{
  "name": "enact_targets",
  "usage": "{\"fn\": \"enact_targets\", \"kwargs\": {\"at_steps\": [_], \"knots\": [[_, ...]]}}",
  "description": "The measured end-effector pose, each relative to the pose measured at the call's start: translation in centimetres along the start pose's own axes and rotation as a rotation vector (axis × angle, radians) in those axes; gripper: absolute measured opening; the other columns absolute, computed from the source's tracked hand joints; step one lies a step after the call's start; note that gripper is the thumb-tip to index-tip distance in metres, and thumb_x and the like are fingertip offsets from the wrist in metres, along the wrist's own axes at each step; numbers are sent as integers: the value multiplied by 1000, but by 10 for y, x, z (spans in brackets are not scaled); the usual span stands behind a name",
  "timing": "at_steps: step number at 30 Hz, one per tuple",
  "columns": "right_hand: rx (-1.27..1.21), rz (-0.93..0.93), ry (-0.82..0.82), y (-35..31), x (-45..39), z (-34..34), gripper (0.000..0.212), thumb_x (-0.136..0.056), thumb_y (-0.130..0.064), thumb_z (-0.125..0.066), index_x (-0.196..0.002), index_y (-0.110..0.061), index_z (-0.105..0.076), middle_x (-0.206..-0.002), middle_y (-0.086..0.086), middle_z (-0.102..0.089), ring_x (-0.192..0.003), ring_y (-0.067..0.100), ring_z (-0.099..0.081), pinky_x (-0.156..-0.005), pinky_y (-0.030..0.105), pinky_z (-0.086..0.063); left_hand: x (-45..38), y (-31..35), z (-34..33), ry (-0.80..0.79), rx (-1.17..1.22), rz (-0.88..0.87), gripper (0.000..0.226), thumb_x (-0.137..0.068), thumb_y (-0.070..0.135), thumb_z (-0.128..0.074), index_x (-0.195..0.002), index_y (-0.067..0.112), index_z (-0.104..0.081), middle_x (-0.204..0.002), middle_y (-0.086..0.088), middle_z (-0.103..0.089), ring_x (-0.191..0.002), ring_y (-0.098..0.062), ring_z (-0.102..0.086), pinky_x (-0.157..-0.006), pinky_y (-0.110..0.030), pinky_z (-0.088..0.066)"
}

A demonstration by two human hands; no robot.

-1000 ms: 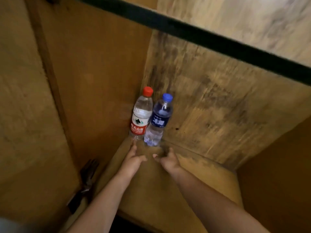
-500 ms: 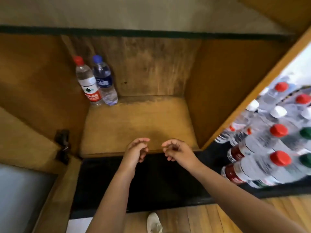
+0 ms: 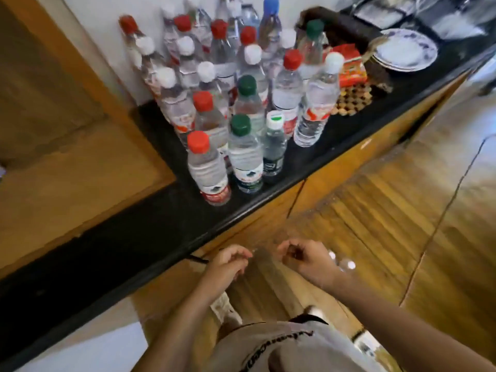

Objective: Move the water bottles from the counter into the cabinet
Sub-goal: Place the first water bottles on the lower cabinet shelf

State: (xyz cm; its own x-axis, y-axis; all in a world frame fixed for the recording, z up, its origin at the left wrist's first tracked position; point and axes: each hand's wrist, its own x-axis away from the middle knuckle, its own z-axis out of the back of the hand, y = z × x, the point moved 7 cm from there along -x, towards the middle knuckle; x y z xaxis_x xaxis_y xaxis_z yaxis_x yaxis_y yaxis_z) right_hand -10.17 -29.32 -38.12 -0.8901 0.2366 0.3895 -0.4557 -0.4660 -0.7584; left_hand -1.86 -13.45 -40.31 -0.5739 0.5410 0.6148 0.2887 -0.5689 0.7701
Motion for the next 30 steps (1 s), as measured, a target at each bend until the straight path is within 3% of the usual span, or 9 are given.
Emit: {"fn": "enact_targets", "kwargs": {"at_steps": [4, 8, 10, 13, 19, 26, 30], "knots": [[-60, -91, 70, 85, 40, 30, 29, -80, -10, -64, -79, -38, -58, -75, -24, -60, -70, -1, -58, -65, 13, -43, -16, 4, -76, -39, -62, 51, 23, -88, 0, -49, -89, 19, -61, -68, 1, -55, -55, -5, -48, -48, -11, -40], [-142, -203, 176, 158, 65, 47, 31, -80, -8, -64, -75, -37, -58, -67, -28, -56, -64, -17, -53, -60, 1, -37, -40, 0, -142, -69, -61, 125, 20, -90, 1, -48, -100, 13, -60, -74, -3, -59, -64, -11, -53, -52, -12, -43], [-191, -272, 211, 199, 69, 47, 34, -79, -8, -63, -71, -40, -58, -59, -24, -57, -62, -11, -54, -56, 7, -39, -61, -9, -171, -90, -77, 148, 19, -89, -1, -47, -99, 11, -59, -72, -3, -59, -62, -11, -52, -52, -13, -42], [-235, -381, 239, 259, 65, 39, 21, -81, -14, -61, -86, -34, -64, -60, -17, -57, -59, -2, -53, -61, 21, -43, -100, -33, -205, -117, -85, 200, 22, -88, -5, -47, -92, 14, -59, -68, -2, -58, -57, -10, -51, -45, -9, -39], [-248, -493, 282, 392, 34, 11, 24, -82, -13, -61, -92, -35, -59, -72, -16, -59, -66, 1, -55, -60, 18, -40, -209, -112, -260, -171, -187, 273, 23, -87, -1, -51, -90, 20, -58, -73, 0, -60, -61, -9, -52, -43, -9, -39], [-240, -546, 260, 561, -4, -43, 24, -85, -21, -64, -106, -28, -57, -94, -7, -59, -79, 9, -58, -66, 23, -46, -336, -218, -310, -189, -279, 229, 27, -89, 7, -51, -91, 34, -54, -95, 1, -62, -84, -11, -58, -63, -22, -41], [-314, -582, 368, 660, -35, -78, 31, -83, -14, -66, -111, -18, -52, -102, 1, -56, -85, 17, -57, -73, 30, -47, -407, -292, -342, -188, -316, 185, 40, -86, -3, -54, -112, 27, -49, -113, -1, -55, -106, -17, -53, -75, -22, -43]]}}
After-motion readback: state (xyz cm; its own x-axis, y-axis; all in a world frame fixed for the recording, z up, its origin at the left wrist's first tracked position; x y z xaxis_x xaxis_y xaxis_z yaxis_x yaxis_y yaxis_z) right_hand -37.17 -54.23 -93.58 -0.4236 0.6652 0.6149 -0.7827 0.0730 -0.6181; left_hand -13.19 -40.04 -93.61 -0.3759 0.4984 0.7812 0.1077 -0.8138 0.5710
